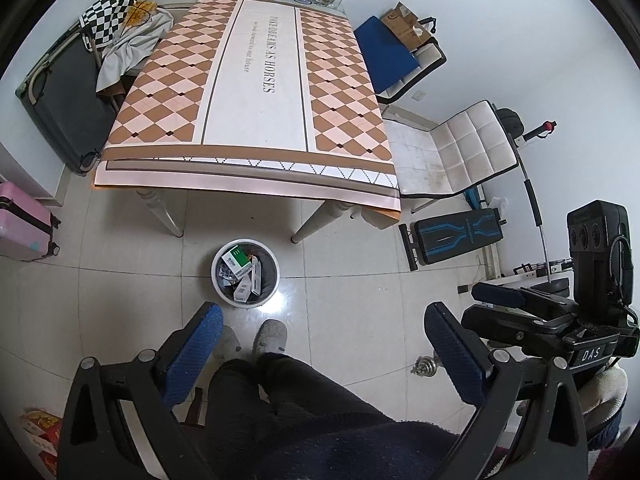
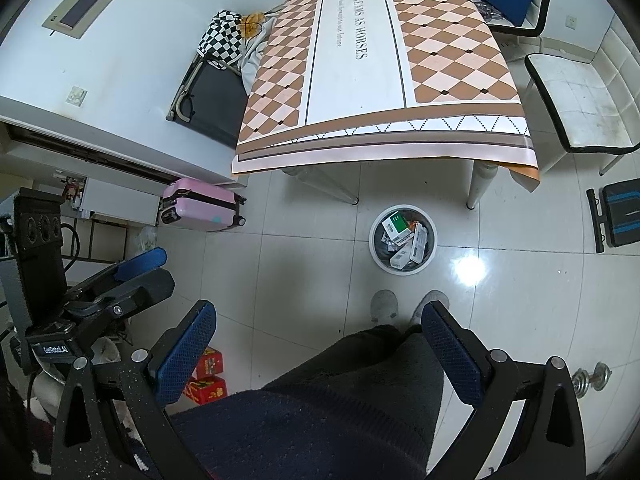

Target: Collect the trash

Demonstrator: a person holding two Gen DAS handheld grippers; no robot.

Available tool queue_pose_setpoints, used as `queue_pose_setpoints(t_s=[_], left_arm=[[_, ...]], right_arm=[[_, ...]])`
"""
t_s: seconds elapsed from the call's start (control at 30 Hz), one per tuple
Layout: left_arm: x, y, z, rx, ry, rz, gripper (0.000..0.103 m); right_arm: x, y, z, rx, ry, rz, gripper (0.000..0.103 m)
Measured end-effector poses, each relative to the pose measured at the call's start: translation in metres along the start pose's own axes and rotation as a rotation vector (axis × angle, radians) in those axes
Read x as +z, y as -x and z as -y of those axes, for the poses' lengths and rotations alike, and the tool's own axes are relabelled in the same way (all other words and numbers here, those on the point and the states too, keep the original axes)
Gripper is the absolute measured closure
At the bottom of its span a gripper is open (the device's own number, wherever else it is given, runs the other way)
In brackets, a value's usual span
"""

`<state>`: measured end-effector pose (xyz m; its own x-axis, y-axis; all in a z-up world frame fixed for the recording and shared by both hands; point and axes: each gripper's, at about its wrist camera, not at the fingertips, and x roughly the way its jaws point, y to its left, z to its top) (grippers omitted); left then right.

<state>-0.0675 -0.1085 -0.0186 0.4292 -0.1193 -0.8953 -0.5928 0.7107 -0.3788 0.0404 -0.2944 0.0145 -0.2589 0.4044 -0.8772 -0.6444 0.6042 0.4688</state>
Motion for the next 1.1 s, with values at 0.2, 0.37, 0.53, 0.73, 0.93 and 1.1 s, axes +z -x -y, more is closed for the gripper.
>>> queue_pose_setpoints(t_s=[0.2,0.37,0.53,0.73,0.93,1.1], left_arm=[[0.0000,-0.0001,0.0062,-0.002,-0.001,0.004,0.000],[-0.0007,0.0008,0.0074,-0.003,0.000,0.007,0.000],[-0.0008,0.0016,0.0085,-0.003,0.002,0.009,0.000],[-0.0006,0.0025,0.0086,-0.005,0.002,0.009,0.000],[0.0003,0.0035,0.0091,-0.007,0.005,0.008,0.000],[0.0001,0.0033,0.0084,-0.006,0.004,0.008,0.000]], right_arm=[[0.0010,0.0017,-0.0017,0.001,-0.002,0.002,0.000],[0.0009,0.0018,-0.0018,0.002,-0.002,0.002,0.000],[0.0006,0.0021,-0.0021,0.000,0.000,0.003,0.000],[-0.0001,0.0015,-0.0031,0.000,-0.001,0.005,0.000],[0.0079,0.0044,-0.0013,0.000,0.003,0.003,0.000],[0.0066,0.0040,-0.0011,0.001,0.004,0.003,0.000]])
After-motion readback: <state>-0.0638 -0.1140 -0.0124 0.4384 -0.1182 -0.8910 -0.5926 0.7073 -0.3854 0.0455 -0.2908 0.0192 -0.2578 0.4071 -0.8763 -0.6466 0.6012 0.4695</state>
